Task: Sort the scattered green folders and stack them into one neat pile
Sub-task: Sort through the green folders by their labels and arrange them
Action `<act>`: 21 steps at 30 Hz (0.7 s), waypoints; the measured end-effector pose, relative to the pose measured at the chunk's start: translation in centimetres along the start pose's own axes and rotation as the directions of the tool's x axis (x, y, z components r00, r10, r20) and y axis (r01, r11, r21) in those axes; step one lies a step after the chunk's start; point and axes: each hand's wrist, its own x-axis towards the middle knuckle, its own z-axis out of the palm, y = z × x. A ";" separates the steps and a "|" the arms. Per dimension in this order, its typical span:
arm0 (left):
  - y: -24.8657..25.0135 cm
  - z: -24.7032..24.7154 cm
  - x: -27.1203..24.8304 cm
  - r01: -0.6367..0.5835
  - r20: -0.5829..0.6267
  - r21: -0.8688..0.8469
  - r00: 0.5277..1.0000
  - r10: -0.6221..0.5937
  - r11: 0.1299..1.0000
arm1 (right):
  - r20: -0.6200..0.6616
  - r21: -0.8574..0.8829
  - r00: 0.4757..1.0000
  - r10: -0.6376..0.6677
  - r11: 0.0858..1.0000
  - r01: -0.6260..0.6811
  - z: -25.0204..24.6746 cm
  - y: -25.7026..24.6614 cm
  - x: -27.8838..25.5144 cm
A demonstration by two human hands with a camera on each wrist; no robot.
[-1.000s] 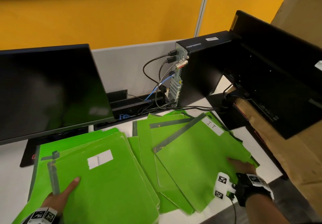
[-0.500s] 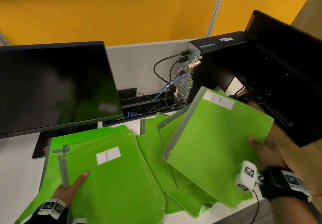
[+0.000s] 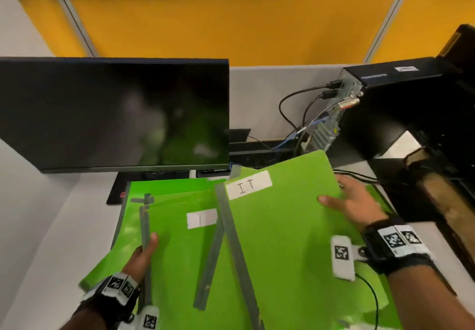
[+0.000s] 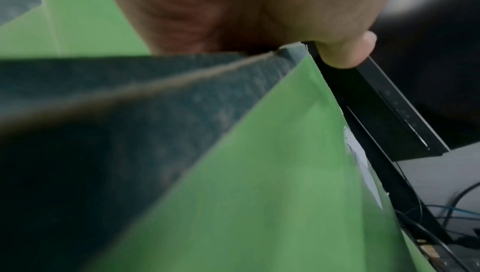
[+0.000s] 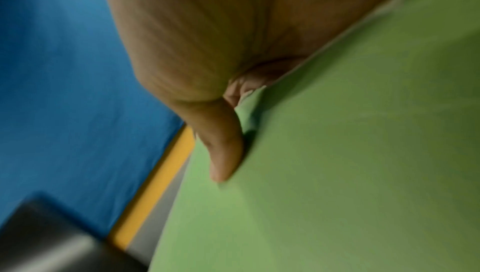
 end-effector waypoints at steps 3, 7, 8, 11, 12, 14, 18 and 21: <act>-1.1 -0.2 0.9 0.010 0.031 -0.122 1.000 -0.007 0.993 | -0.021 -0.154 0.997 -0.077 0.985 0.073 5.2 -0.5 2.5; -0.5 -0.1 -0.9 -0.125 0.079 -0.082 0.988 0.131 0.989 | -0.058 -0.175 0.991 -0.123 0.978 0.111 11.5 -0.3 4.7; -0.7 -0.1 -0.8 -0.138 0.095 -0.071 0.985 0.144 0.988 | -0.052 -0.204 0.993 -0.110 0.974 0.097 12.7 0.3 5.1; -1.0 -0.4 -0.3 -0.105 0.100 -0.068 0.989 0.111 0.992 | -0.112 -0.244 0.992 0.055 0.966 -0.081 14.8 3.1 5.5; -0.8 -0.3 -0.4 -0.108 0.105 -0.088 0.988 0.117 0.990 | -0.153 -0.245 0.977 0.148 0.952 -0.183 14.9 4.0 5.1; -0.9 -0.3 -0.4 -0.111 0.095 -0.109 0.988 0.122 0.988 | -0.205 -0.215 0.926 0.318 0.908 -0.360 14.9 5.6 3.6; -1.4 -0.6 -0.1 -0.059 0.092 -0.196 0.993 0.078 0.979 | -0.182 -0.206 0.888 0.422 0.867 -0.454 16.1 6.8 1.3; -1.1 -0.5 -0.4 0.038 0.133 -0.380 0.991 0.015 0.924 | -0.163 -0.219 0.903 0.397 0.878 -0.425 18.0 6.3 1.4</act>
